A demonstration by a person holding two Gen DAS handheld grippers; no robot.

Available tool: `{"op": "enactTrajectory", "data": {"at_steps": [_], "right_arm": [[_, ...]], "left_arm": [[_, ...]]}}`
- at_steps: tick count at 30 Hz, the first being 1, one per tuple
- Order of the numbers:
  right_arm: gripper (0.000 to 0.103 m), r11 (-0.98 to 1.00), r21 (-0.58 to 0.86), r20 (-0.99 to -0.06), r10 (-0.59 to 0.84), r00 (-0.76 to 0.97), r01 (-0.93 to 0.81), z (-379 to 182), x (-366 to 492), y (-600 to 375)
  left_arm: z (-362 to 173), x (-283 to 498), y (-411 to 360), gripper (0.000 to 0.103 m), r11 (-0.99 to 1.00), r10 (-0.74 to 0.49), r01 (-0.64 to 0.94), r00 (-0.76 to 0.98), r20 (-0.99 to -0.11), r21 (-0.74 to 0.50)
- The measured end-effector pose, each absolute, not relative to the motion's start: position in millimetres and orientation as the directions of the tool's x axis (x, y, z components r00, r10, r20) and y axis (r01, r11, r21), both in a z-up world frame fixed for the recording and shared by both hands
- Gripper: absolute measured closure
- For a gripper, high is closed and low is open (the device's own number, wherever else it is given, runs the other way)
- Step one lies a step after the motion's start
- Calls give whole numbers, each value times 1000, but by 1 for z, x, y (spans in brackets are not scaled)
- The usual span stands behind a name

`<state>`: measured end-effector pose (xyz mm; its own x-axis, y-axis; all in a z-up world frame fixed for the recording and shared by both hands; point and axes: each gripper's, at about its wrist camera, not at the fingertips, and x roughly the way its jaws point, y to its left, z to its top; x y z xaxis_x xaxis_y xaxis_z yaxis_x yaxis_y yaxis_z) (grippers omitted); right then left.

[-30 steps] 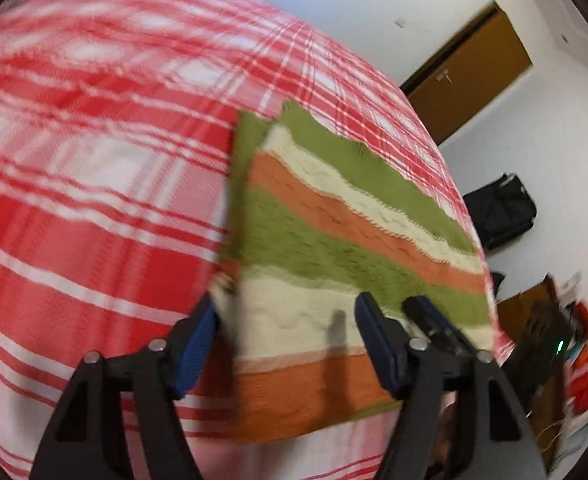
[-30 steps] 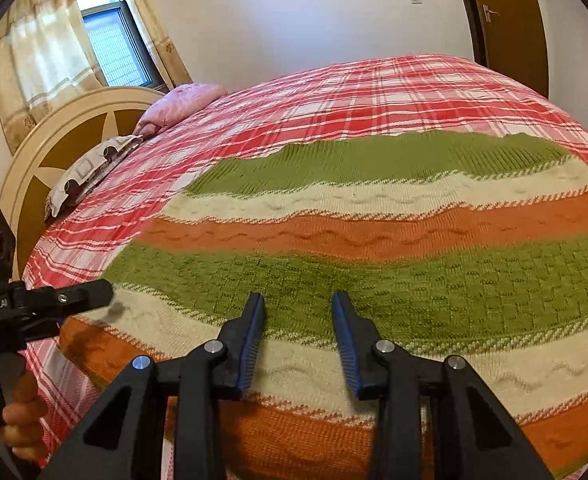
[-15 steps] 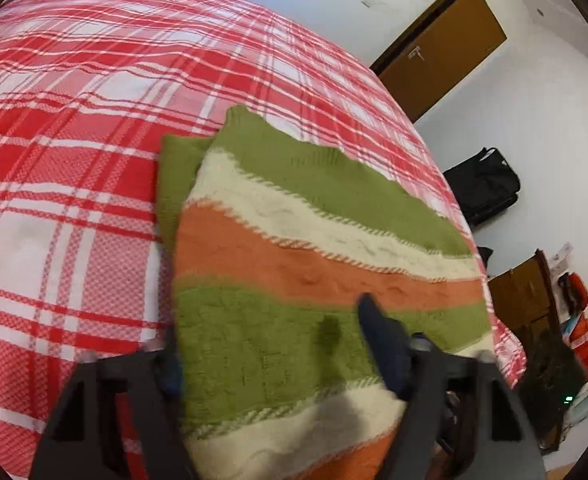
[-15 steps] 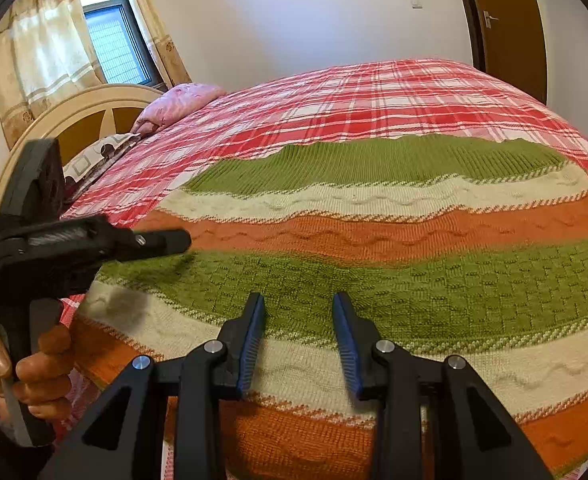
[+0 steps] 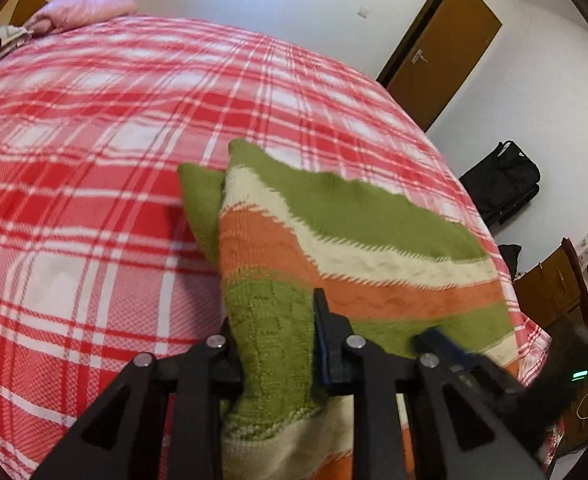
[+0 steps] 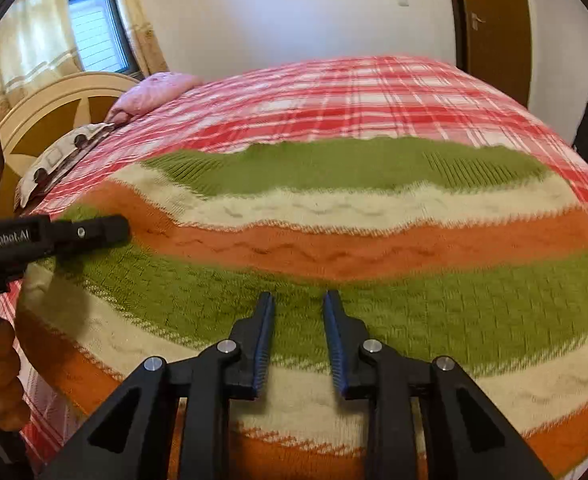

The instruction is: Fold small clothes

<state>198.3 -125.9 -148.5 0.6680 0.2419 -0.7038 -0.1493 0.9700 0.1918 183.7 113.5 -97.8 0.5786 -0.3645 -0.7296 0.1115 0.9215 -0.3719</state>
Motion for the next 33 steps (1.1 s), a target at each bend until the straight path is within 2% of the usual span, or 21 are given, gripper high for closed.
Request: {"op": "enactTrajectory", "data": {"at_steps": [7,12,15,24,29,31,33], "right_arm": [[76,932,331,-666,341,664,-147,-151,197,-146],[76,857,493,-608,461,646,-149,-153,197,-165],[76,803,586,-553,496,670,-111,-151,190,-189],[76,725,688,-488,502,715,-39,-149,179,-247],[75,626,779,-433,577,692,-34,-155,178,-261],[70,581,813,-400,608,685,-41,-156,182,-265],[49,542,838,-365,640,676,-59,-154,185,-268]], "left_arm": [[-60,174,71,81,936,-349,196,636,-689,-293],[-49,171,34,82,932,-361,263,643,-676,-248],[-51,172,15,82,929,-367,286,631,-683,-235],[-77,163,-47,82,925,-334,352,585,-739,-140],[-91,161,-63,82,930,-295,357,577,-761,-90],[-88,159,-61,79,925,-308,368,570,-762,-99],[-83,155,-59,63,913,-336,393,563,-755,-114]]}}
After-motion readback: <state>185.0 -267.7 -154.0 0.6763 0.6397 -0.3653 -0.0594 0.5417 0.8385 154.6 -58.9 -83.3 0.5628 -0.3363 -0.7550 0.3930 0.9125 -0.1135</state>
